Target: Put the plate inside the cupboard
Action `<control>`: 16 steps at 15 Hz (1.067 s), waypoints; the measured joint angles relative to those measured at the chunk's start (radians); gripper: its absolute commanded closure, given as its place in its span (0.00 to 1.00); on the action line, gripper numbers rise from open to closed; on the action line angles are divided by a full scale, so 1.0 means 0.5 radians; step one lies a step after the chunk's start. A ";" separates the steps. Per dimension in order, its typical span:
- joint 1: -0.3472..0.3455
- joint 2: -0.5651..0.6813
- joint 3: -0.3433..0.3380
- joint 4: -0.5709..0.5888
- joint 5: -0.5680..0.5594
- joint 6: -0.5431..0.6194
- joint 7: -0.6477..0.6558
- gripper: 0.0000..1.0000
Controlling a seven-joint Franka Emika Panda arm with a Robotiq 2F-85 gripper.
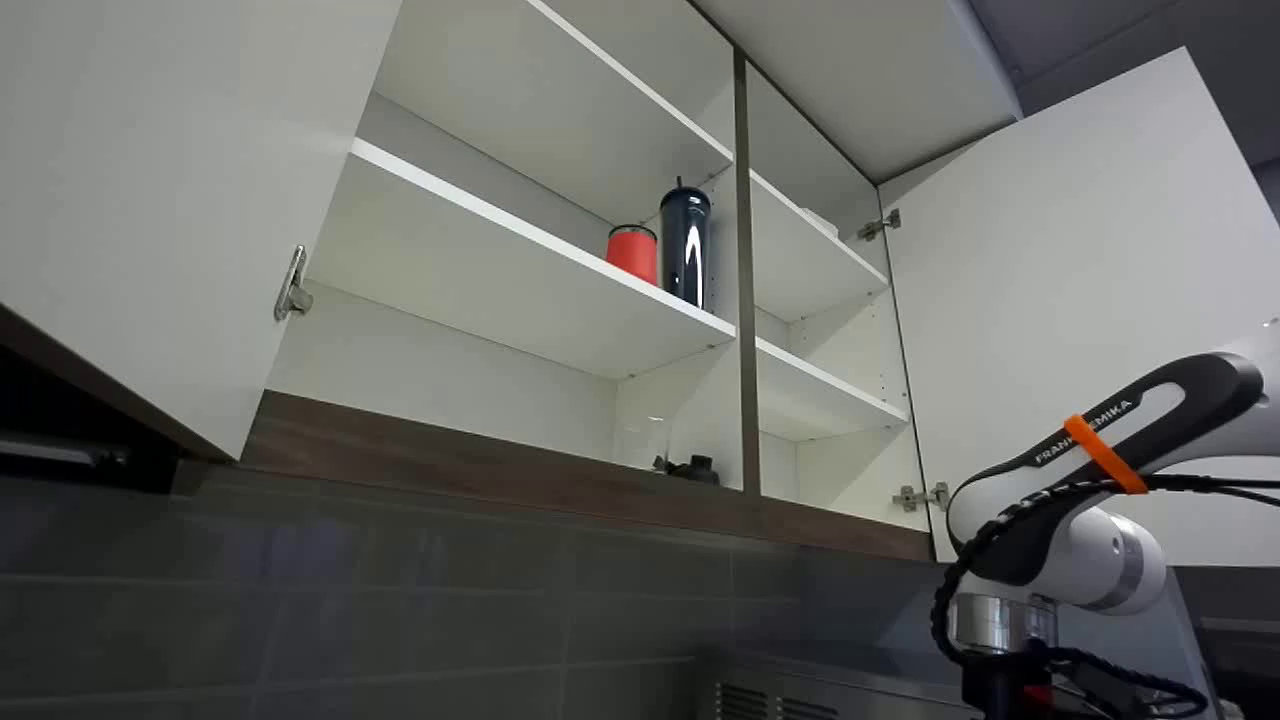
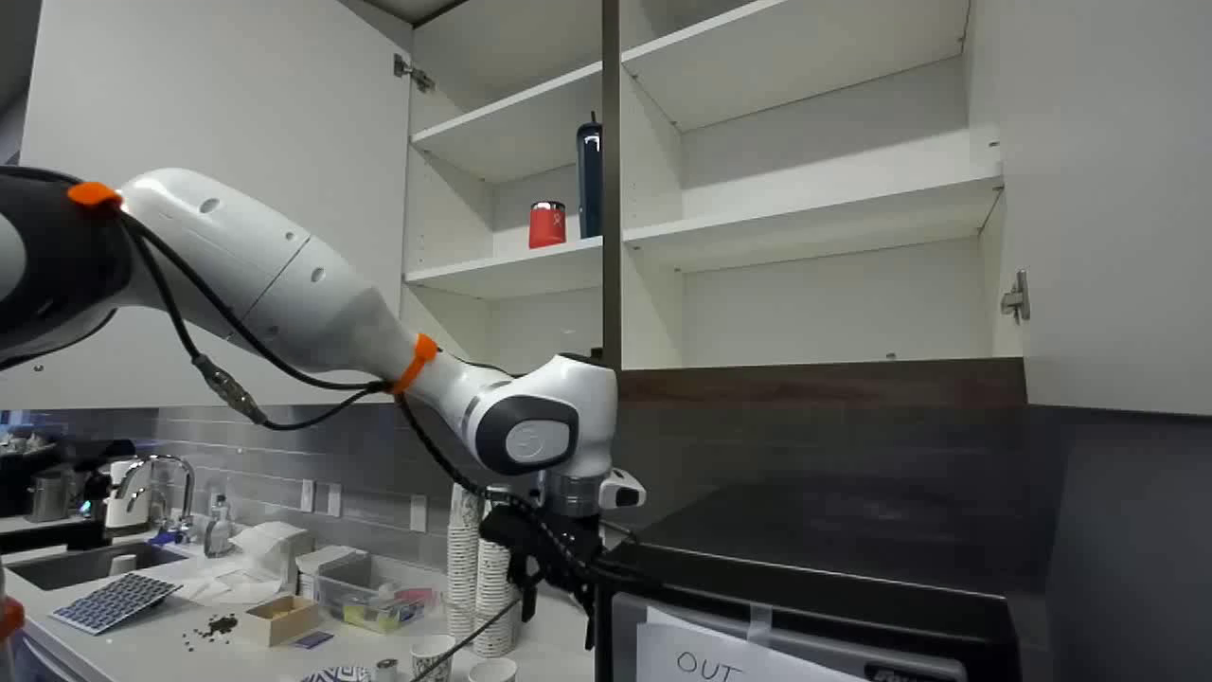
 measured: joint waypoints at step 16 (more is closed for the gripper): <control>-0.028 0.000 0.035 -0.001 0.000 -0.001 0.001 0.00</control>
